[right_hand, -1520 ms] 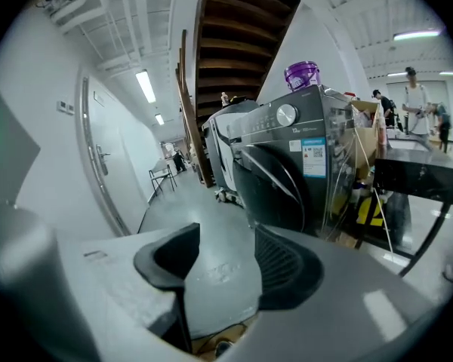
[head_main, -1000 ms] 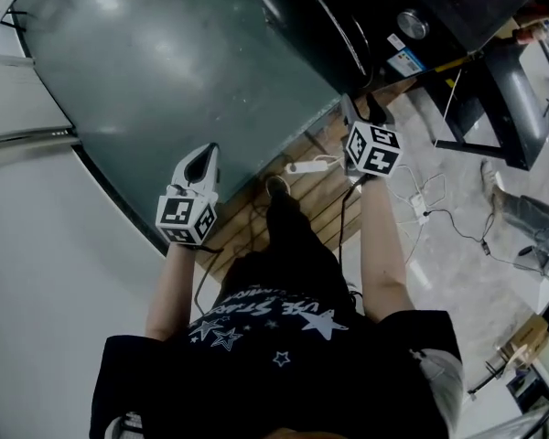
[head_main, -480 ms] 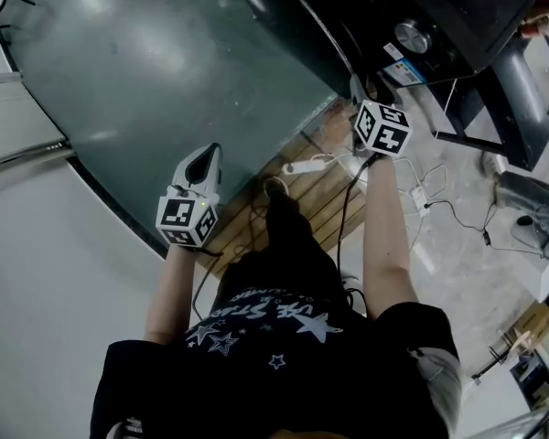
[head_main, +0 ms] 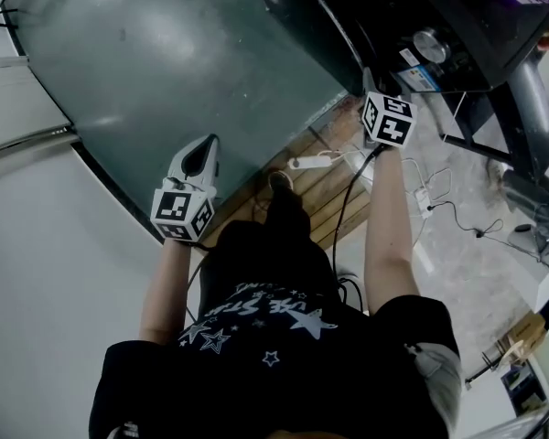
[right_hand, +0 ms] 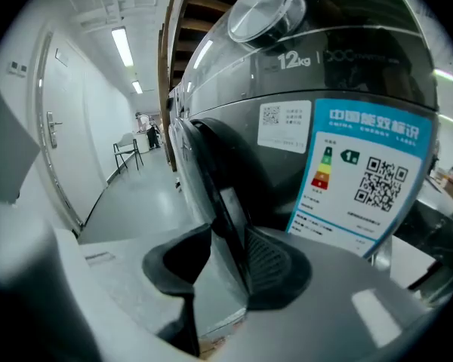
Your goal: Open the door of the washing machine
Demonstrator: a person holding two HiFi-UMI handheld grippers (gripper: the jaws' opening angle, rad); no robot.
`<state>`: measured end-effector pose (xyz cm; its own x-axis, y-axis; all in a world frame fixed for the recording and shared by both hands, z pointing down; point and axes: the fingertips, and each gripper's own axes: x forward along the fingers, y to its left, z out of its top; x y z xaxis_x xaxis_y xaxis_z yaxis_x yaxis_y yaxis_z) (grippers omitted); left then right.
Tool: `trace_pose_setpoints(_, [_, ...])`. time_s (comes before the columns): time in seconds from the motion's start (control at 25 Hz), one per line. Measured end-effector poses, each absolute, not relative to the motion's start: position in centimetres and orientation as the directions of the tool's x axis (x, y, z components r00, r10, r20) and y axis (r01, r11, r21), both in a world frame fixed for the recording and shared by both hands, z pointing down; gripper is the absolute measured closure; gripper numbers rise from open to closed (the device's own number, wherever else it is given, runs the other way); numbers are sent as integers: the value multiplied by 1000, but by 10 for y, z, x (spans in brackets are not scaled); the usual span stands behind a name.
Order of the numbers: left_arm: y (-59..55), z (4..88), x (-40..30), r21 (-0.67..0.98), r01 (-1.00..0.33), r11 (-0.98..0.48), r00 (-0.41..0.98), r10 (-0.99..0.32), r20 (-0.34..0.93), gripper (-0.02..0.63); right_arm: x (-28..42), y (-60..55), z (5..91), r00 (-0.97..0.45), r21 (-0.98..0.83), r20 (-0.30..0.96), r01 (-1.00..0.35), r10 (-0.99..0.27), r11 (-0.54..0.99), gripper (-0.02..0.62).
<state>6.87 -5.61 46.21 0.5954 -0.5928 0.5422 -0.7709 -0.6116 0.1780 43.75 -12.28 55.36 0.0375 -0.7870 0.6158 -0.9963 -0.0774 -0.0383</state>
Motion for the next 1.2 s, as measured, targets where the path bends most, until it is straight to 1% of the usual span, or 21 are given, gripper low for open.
trace_pose_setpoints(0.24, [-56,448,65,159,-777,-609,586,-608,536,595,433,-119,552,67,34,641,-998,-765,-59,478])
trace_pose_setpoints(0.44, [-58,433,65,146,-783,-604,581,-628,518,595,427,-115,552,48,13,654,-999,-755,-52,483])
trace_pose_setpoints(0.84, [-71,408,39,92,-833,-545,515,-705,488,595,370,-94,554,-40,-7,683,-999,-729,48,509])
trace_pose_setpoints(1.0, [-72,413,25,72,-843,-534,496,-716,492,595,341,-88,554,-78,-15,688,-996,-722,93,515])
trace_pose_setpoints(1.2, [-75,425,5,97,-865,-492,470,-729,499,595,301,-84,553,-135,-25,694,-986,-708,164,520])
